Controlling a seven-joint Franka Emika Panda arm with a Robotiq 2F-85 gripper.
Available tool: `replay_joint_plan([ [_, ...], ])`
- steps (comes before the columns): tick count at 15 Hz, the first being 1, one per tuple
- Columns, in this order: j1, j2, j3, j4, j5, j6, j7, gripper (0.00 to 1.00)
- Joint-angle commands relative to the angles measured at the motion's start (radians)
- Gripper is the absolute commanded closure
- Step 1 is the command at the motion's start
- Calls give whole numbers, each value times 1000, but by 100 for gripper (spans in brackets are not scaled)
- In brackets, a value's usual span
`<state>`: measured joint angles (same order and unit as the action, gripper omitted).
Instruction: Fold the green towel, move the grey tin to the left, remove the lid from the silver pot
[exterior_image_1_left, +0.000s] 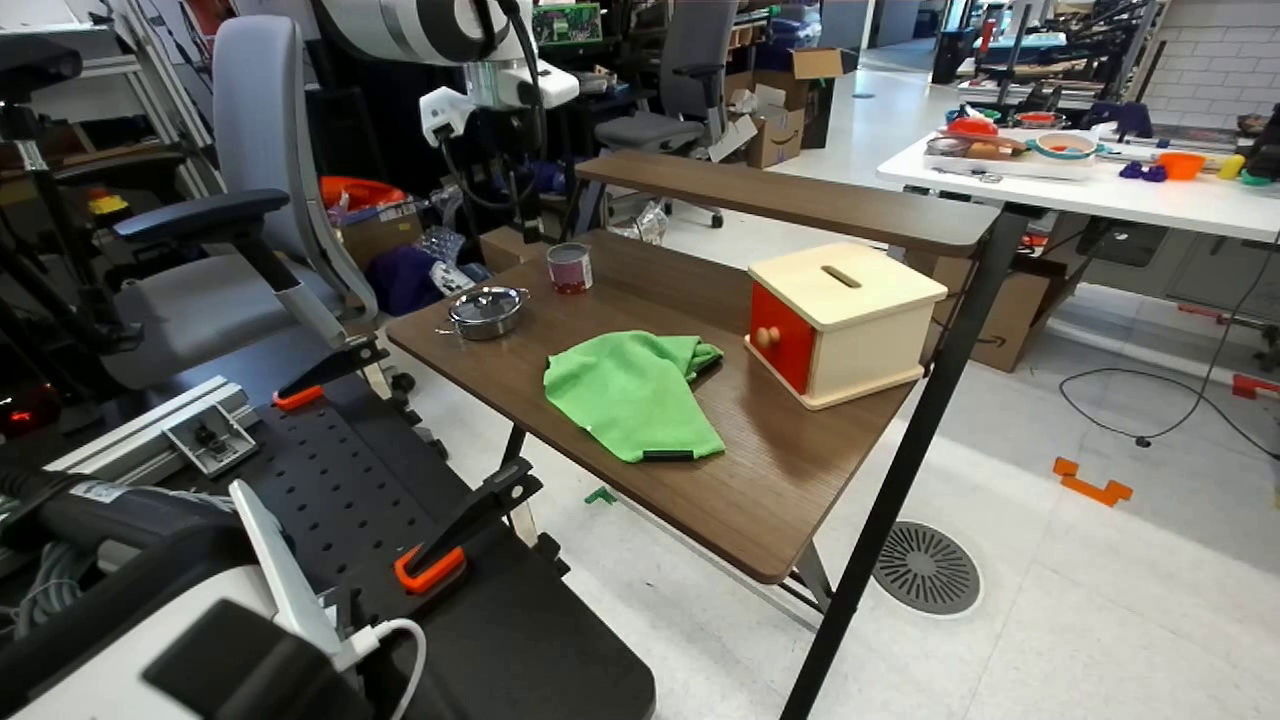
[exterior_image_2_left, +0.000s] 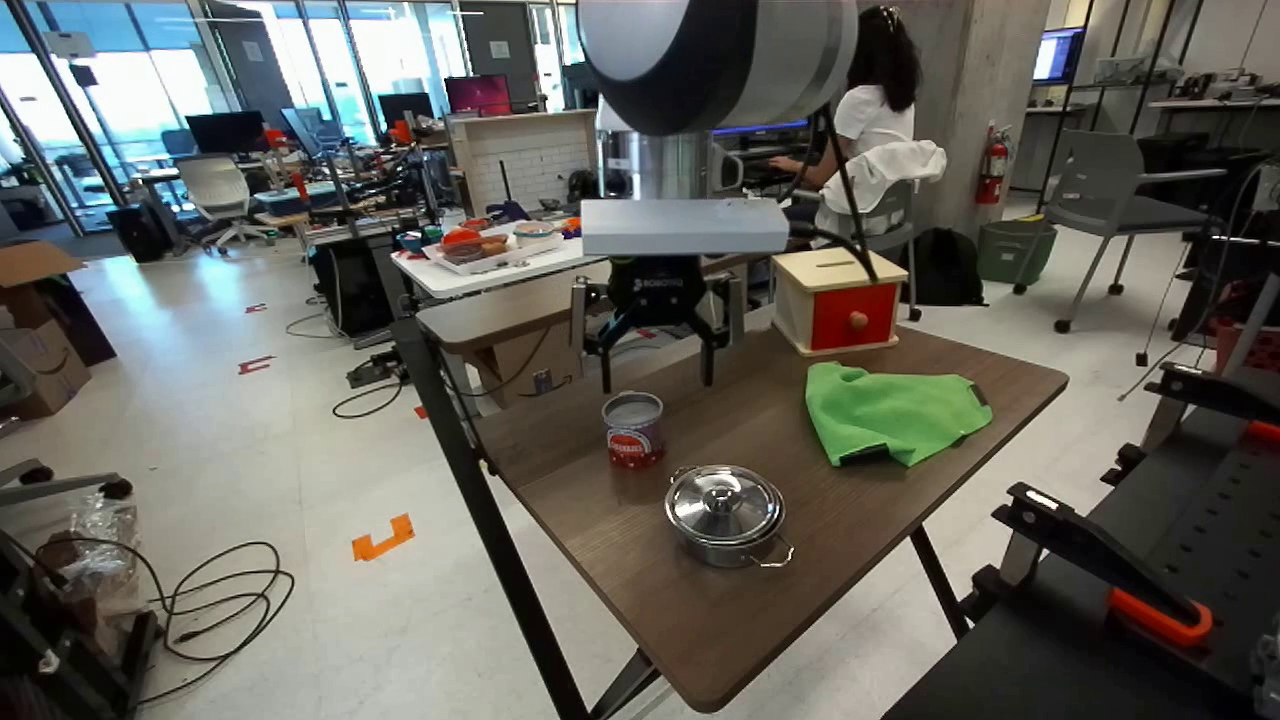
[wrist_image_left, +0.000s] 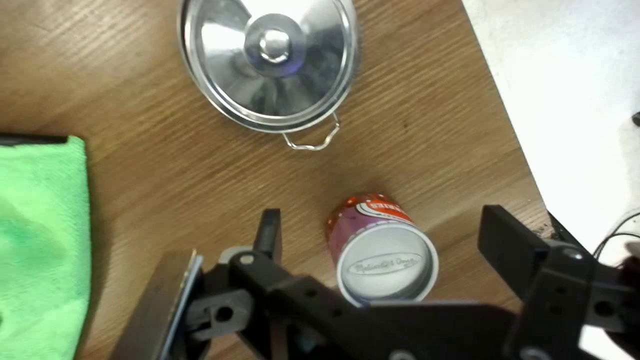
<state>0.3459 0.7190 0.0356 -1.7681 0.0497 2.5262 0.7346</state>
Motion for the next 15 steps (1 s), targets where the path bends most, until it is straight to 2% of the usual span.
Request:
replay_joint_plan([
  [1,-2,-121,-18,-189,-7,13,-18,0],
  [7,5,-130,-41,-348,-59,70,-27,0],
  [15,30,-111,-45,-410,-73,160,-42,0],
])
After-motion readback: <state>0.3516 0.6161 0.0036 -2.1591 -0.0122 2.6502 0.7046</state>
